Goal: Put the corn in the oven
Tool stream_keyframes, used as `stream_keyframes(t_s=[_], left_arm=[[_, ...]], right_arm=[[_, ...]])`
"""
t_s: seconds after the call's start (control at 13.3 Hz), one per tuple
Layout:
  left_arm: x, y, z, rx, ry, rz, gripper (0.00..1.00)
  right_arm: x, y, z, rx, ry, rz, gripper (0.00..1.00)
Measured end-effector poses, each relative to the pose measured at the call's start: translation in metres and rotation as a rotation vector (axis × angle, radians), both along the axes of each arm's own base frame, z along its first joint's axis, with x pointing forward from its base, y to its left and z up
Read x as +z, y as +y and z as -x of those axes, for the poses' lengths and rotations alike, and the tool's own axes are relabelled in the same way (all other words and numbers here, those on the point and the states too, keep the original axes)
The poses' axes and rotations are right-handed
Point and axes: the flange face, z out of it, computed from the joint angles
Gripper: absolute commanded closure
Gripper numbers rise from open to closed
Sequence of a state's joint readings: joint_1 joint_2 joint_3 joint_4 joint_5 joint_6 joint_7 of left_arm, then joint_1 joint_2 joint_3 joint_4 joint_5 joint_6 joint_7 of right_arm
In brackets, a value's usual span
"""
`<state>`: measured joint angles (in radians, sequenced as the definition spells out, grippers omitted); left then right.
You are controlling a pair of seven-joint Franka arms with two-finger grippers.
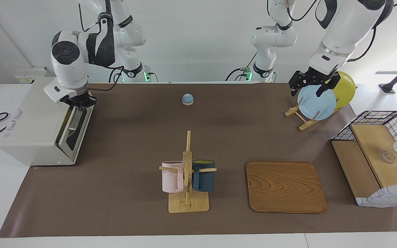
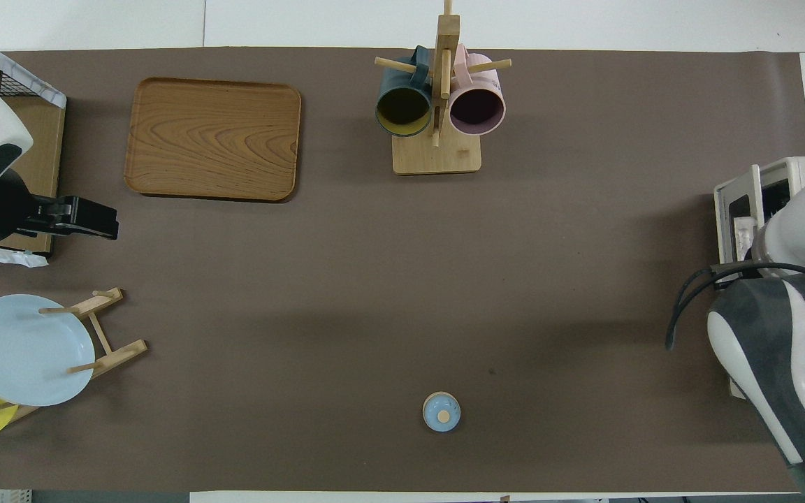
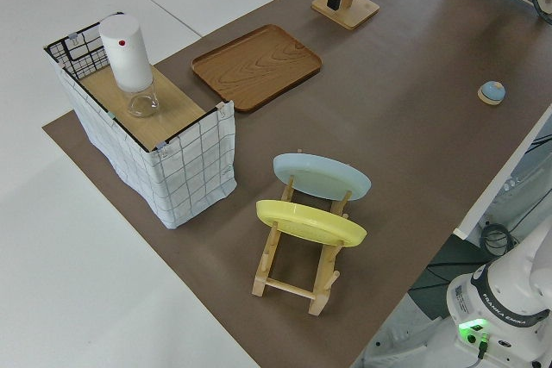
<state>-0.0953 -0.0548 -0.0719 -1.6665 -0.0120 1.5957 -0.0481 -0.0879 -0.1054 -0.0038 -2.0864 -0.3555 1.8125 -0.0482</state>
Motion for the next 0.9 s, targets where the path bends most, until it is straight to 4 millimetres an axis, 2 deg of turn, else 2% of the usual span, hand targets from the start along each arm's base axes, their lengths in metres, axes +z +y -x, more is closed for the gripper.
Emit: stream_keyframes(t_s=[0.08,0.38,0.6,0.75,0.9], left_arm=[[0.000,0.000,0.000,0.000,0.000,0.000,0.00],[0.000,0.000,0.000,0.000,0.000,0.000,0.00],[0.000,0.000,0.000,0.001,0.000,0.000,0.00],[0.000,0.000,0.000,0.001,0.000,0.000,0.00],[0.000,0.000,0.000,0.001,0.000,0.000,0.00]], right_arm=[[0.001,-0.005,0.000,0.003,-0.002,-0.002,1.00],[0.004,-0.005,-0.002,0.008,-0.006,-0.002,1.00],[0.020,0.002,-0.010,0.015,-0.035,-0.007,1.00],[0.040,0.020,-0.018,0.020,-0.058,-0.046,1.00],[0.060,0.050,-0.025,0.035,-0.062,-0.105,1.00]])
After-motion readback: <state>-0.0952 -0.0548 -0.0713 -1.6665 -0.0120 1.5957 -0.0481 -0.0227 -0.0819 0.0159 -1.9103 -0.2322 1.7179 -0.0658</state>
